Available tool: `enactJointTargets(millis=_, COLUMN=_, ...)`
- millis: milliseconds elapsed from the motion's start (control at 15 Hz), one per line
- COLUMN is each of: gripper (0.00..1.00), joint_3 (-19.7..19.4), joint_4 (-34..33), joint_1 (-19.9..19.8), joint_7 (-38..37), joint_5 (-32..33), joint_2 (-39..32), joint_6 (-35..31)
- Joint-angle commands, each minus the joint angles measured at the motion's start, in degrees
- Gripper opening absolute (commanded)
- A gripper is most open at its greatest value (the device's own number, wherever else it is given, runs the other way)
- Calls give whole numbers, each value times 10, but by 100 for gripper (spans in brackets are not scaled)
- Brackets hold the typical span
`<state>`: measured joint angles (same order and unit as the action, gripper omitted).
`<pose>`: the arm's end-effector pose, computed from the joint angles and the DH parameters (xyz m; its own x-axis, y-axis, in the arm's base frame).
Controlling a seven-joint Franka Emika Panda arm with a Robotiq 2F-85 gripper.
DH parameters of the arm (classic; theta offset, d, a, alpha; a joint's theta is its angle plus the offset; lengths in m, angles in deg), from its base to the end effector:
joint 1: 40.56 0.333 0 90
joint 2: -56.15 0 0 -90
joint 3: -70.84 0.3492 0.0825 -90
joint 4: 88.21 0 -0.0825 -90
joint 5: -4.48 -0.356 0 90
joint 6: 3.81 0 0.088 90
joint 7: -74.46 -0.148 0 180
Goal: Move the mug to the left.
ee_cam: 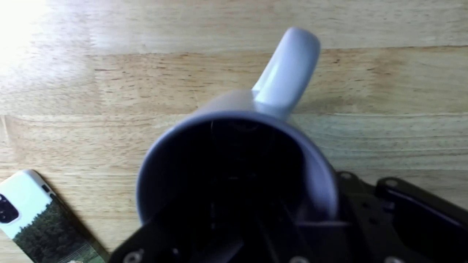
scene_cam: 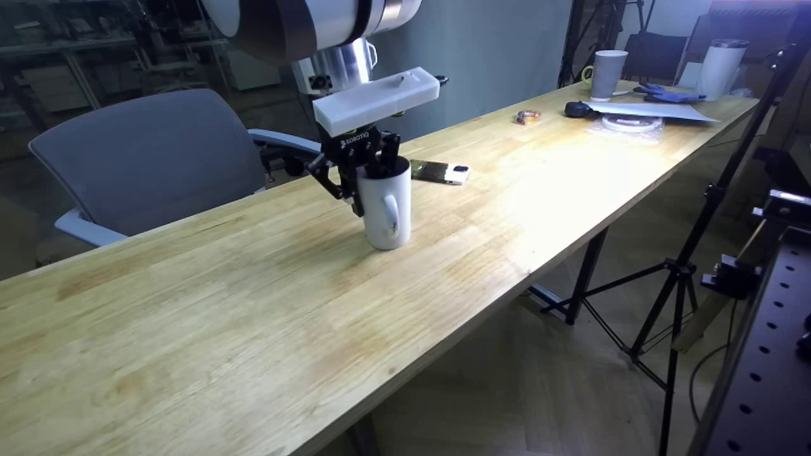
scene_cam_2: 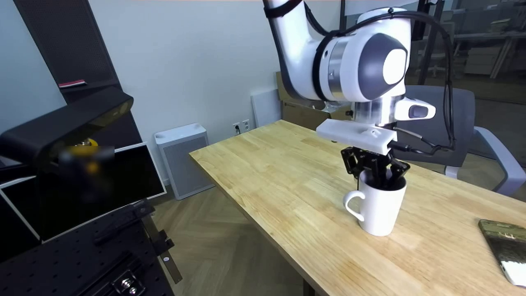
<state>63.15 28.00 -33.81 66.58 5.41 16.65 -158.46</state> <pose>0.5938 -0.0102 0.1132 0.9940 -0.1093 -0.0026 -0.1086 -0.9897 0.0931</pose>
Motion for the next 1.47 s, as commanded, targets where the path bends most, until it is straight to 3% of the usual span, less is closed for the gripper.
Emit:
enactJointTargets(millis=0, gripper=68, joint_3=-26, joint_4=-9, joint_1=20, joint_7=-58, joint_5=18, joint_2=-4, joint_6=-3)
enactJointTargets(millis=333, gripper=99, joint_3=-102, joint_4=6, joint_1=99, joint_7=-193, joint_5=36, joint_2=7, joint_6=-17)
enactJointTargets(millis=733, gripper=100, joint_3=-156, joint_4=-3, joint_1=166, joint_7=-306, joint_5=52, joint_2=4, joint_6=32)
enactJointTargets(millis=1400, gripper=100, joint_3=-163, joint_4=-5, joint_1=161, joint_7=-379, joint_5=97, joint_2=33, joint_6=61)
